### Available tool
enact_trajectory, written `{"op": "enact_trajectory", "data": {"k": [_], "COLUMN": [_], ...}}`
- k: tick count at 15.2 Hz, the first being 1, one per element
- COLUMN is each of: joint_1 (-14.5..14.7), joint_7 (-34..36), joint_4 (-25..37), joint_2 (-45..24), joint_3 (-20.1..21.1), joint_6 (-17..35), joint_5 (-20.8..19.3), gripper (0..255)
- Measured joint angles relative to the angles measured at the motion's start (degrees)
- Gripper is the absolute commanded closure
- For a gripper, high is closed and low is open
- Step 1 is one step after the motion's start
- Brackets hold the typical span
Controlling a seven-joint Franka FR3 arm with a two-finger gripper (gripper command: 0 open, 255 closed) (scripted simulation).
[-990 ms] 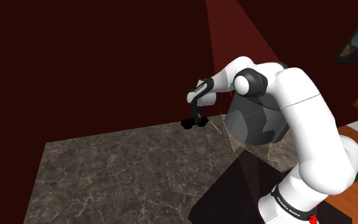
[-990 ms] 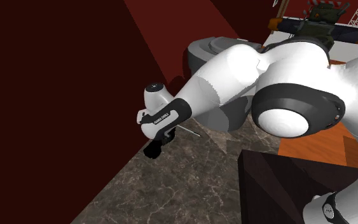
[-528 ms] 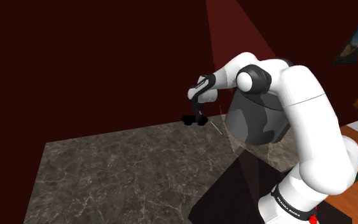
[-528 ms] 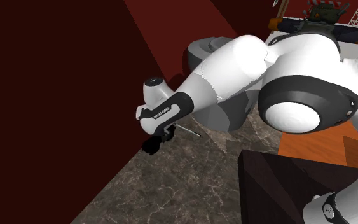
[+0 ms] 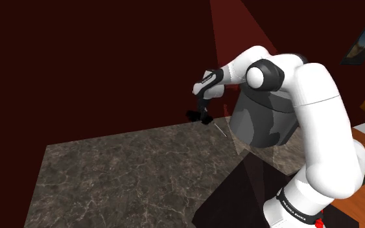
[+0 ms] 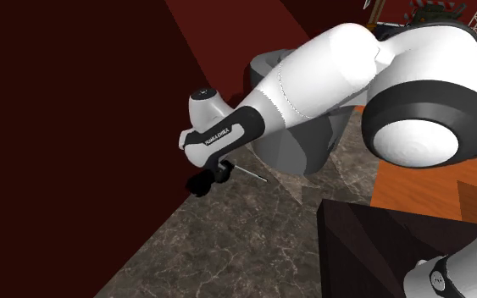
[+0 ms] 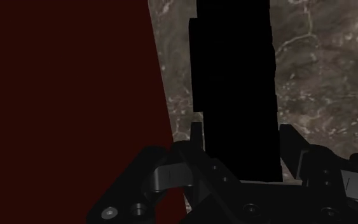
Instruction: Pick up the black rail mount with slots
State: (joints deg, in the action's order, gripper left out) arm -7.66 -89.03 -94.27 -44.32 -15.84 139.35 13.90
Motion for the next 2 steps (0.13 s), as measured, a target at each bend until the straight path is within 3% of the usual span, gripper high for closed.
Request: {"op": "enact_trajectory", "data": {"k": [2], "joint_1": [0.3], "joint_7": [0.2], "joint_4": [-0.3], "joint_2": [0.8], "joint_3": [-0.2], "joint_6": [-0.5], "joint_5": [-0.2], "gripper": [255]}}
